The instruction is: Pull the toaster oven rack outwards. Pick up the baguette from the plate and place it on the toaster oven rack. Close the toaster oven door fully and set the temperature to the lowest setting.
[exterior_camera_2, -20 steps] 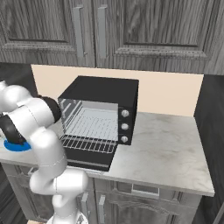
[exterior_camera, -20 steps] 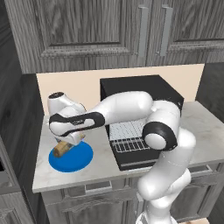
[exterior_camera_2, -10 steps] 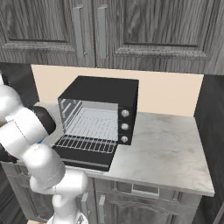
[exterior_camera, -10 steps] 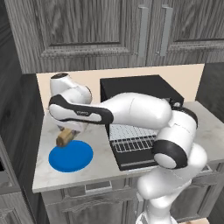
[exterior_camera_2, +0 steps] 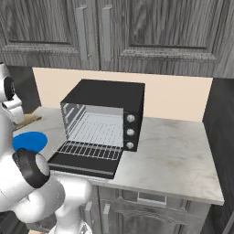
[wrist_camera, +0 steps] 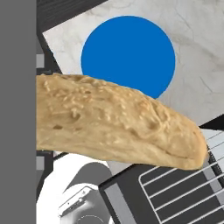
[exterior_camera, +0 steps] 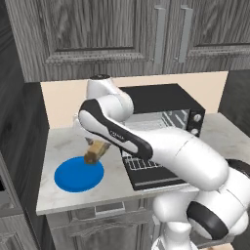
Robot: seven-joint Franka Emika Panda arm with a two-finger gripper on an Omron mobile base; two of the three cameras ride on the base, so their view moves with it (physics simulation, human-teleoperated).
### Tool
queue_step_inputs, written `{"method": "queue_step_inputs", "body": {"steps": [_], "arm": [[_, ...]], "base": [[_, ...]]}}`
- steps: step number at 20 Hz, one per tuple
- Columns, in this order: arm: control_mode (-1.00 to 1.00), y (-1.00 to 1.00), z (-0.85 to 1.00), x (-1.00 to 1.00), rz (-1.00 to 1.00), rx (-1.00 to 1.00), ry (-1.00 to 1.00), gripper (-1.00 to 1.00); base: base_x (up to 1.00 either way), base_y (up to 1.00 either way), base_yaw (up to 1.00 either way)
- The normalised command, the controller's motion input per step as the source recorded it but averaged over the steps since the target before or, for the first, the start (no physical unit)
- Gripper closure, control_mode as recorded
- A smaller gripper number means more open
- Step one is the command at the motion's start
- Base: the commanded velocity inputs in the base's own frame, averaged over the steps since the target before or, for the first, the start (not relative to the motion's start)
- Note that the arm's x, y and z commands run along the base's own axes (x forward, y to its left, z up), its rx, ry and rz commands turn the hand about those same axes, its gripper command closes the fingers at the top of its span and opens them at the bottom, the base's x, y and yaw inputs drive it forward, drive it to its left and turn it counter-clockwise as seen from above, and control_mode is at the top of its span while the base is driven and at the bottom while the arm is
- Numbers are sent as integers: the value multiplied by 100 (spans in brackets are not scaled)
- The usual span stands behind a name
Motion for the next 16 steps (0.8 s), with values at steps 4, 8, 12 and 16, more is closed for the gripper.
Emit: {"method": "queue_step_inputs", "body": {"steps": [4, 8, 12, 16], "arm": [[-100, -99, 0, -22, 22, 13, -2, 100], [-100, -100, 0, 0, 24, 11, 0, 100], [-100, -100, 0, 8, 19, 8, 0, 100], [-100, -98, 0, 34, 5, 1, 0, 100]], "base": [[0, 0, 0], [0, 0, 0], [0, 0, 0], [0, 0, 0]]}}
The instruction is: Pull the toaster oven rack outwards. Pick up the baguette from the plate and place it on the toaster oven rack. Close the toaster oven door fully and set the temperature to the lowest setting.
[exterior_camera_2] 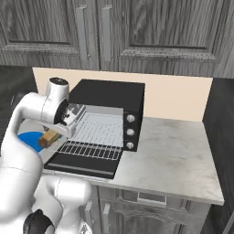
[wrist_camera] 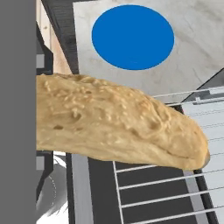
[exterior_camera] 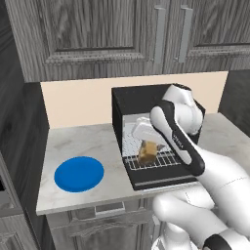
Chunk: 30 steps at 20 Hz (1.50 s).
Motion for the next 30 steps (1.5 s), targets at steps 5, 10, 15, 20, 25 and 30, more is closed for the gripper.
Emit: {"method": "queue_step_inputs", "body": {"steps": [5, 10, 15, 20, 25, 30], "arm": [[-100, -56, 0, 19, 0, 0, 0, 100], [-100, -19, -6, 26, -1, 0, 0, 100], [-100, -2, -13, 33, -2, 0, 0, 100], [-100, 0, -16, 25, -2, -3, 0, 100], [-100, 0, -25, 15, -2, -4, 0, 100], [-100, 0, -35, 15, -1, -1, 0, 100]], "base": [[0, 0, 0], [0, 0, 0], [0, 0, 0], [0, 0, 0], [0, 0, 0], [0, 0, 0]]}}
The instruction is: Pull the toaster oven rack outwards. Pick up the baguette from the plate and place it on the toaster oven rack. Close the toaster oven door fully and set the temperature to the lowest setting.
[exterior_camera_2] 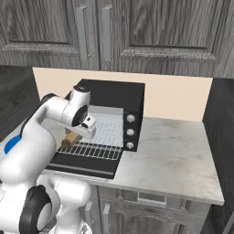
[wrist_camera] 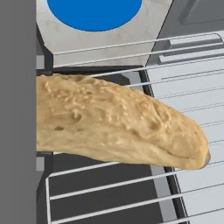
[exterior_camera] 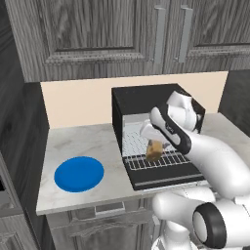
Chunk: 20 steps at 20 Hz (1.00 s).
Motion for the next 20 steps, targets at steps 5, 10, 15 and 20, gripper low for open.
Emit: {"method": "queue_step_inputs", "body": {"steps": [5, 10, 15, 20], "arm": [[-100, 0, -19, 20, -1, -2, 0, 100], [-100, 0, 1, 43, 0, -4, 0, 100], [-100, 0, 0, 53, 0, -4, 0, 100], [-100, 0, -6, 26, 0, -1, 0, 100]], "base": [[0, 0, 0], [0, 0, 0], [0, 0, 0], [0, 0, 0]]}}
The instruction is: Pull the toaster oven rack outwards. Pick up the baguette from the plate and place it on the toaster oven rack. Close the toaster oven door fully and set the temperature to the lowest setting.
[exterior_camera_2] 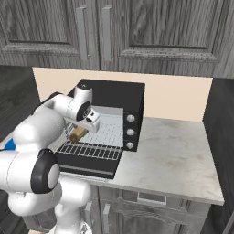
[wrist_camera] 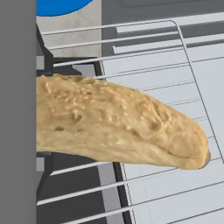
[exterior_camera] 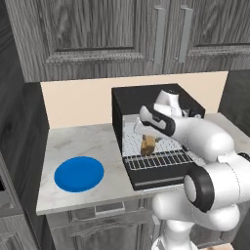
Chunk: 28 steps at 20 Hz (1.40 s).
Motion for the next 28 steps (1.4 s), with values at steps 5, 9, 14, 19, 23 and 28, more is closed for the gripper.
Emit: {"method": "queue_step_inputs", "body": {"steps": [5, 9, 14, 19, 23, 28], "arm": [[-100, 0, -28, 9, 0, 0, 0, 100], [-100, 0, -31, 11, 0, 0, 0, 100], [-100, 0, -10, 2, 0, 0, 0, 100], [-100, 0, 0, -1, 0, 0, 0, -100], [-100, 0, 0, -1, 0, 0, 0, -100], [-100, 0, 7, -5, 0, 0, 0, -100]], "base": [[0, 0, 0], [0, 0, 0], [0, 0, 0], [0, 0, 0], [0, 0, 0], [0, 0, 0]]}}
